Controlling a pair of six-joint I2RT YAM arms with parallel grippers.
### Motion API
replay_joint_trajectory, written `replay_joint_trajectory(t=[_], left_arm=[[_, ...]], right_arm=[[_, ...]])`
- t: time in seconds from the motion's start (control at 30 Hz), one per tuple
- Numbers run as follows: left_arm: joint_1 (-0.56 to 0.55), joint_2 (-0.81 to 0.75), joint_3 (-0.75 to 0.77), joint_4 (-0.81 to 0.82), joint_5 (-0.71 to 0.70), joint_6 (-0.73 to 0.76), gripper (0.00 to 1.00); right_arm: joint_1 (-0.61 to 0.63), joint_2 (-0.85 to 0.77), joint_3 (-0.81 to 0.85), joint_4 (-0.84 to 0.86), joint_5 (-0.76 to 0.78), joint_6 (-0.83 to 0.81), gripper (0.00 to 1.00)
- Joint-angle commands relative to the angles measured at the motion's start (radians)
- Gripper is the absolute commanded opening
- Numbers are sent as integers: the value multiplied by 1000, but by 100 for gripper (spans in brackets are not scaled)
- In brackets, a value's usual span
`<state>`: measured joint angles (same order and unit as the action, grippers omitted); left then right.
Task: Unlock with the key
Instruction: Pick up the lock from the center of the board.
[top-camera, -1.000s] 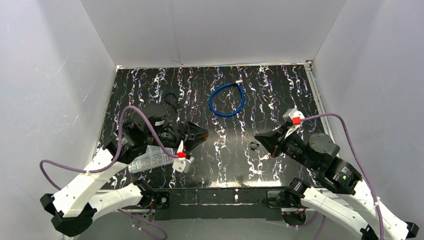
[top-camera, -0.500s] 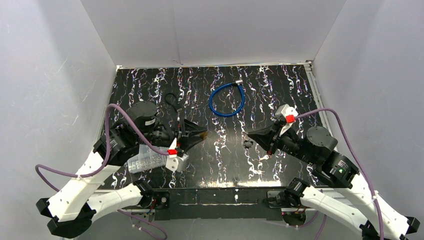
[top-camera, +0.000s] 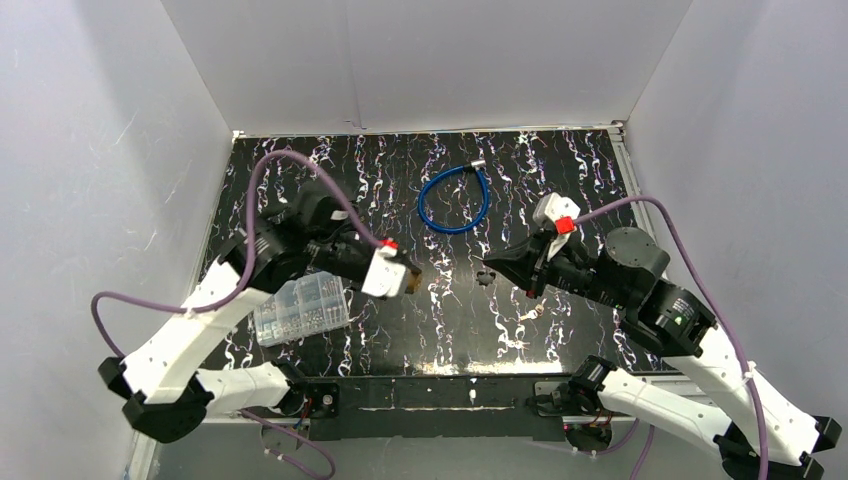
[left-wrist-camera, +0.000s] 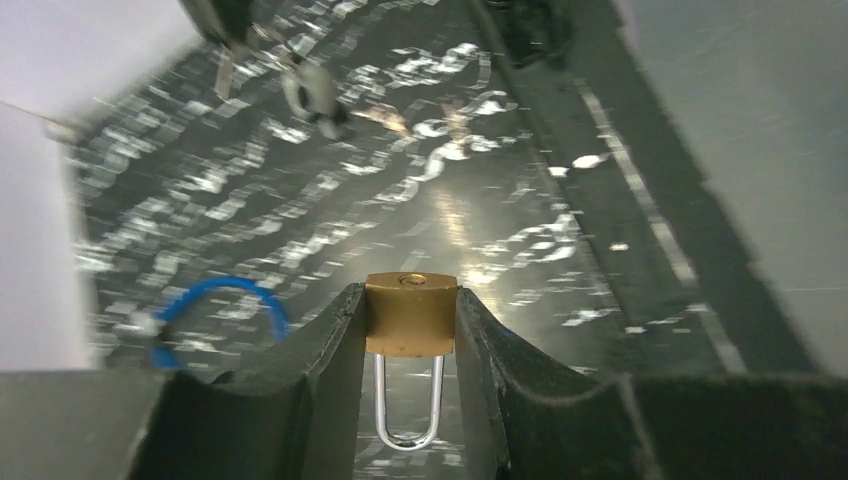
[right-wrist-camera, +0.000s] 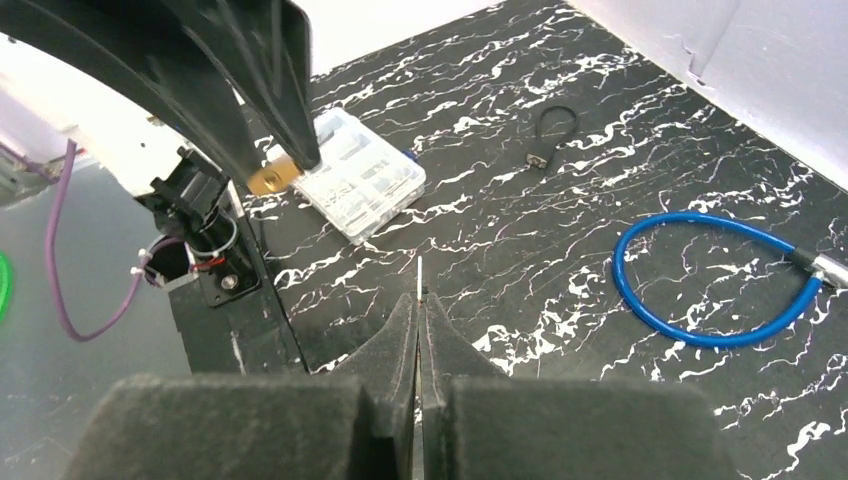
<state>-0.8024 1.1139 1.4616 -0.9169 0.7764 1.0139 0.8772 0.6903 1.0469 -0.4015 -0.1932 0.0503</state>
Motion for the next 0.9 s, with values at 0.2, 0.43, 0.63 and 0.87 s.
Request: replay_joint_trajectory(t=[0.2, 0.43, 0.63, 0.87], left_arm=[[96, 112, 101, -182, 387, -535, 0], [146, 187, 156, -159, 663, -723, 0], [150, 155, 69, 113, 781, -1035, 0], [158, 150, -12, 394, 841, -1303, 0]], right_arm=[[8, 56, 183, -89, -184, -105, 1], [40, 89, 207, -84, -266, -152, 1], [142, 112, 228, -66, -228, -275, 1], [265, 172, 343, -151, -166, -421, 1]])
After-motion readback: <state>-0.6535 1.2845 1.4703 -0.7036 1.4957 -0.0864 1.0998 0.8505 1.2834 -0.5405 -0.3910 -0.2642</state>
